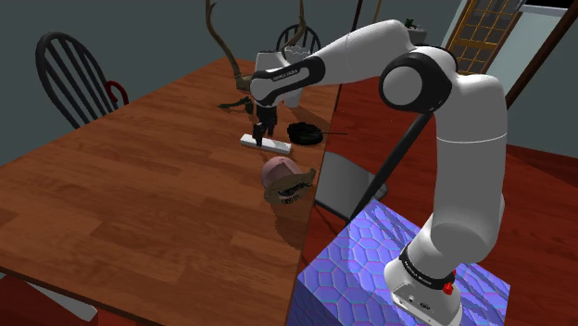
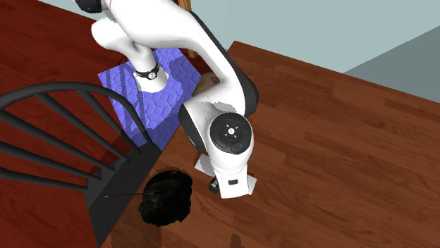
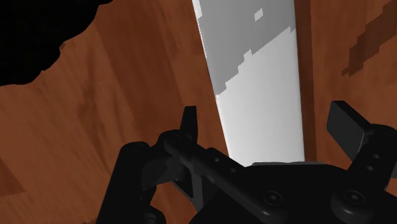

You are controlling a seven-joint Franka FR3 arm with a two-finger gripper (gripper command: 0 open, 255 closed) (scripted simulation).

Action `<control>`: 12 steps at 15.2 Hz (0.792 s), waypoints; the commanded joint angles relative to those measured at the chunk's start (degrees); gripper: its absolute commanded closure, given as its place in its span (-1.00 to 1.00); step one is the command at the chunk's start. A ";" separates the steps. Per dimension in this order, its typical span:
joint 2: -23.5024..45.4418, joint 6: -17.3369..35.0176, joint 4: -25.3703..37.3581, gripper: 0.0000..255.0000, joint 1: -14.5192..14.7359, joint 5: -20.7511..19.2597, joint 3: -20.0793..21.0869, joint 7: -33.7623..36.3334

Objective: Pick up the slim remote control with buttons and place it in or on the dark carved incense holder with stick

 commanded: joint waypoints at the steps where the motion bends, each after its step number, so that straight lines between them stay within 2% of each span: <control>1: 0.76 1.33 -0.55 -1.00 0.04 0.00 0.01 0.03; 9: 0.96 1.67 -0.70 -1.00 0.04 0.00 0.01 0.03; 10: 0.96 1.67 -0.70 1.00 0.04 0.00 0.01 0.03; 12: 0.96 1.66 -0.69 1.00 0.04 0.00 0.01 0.03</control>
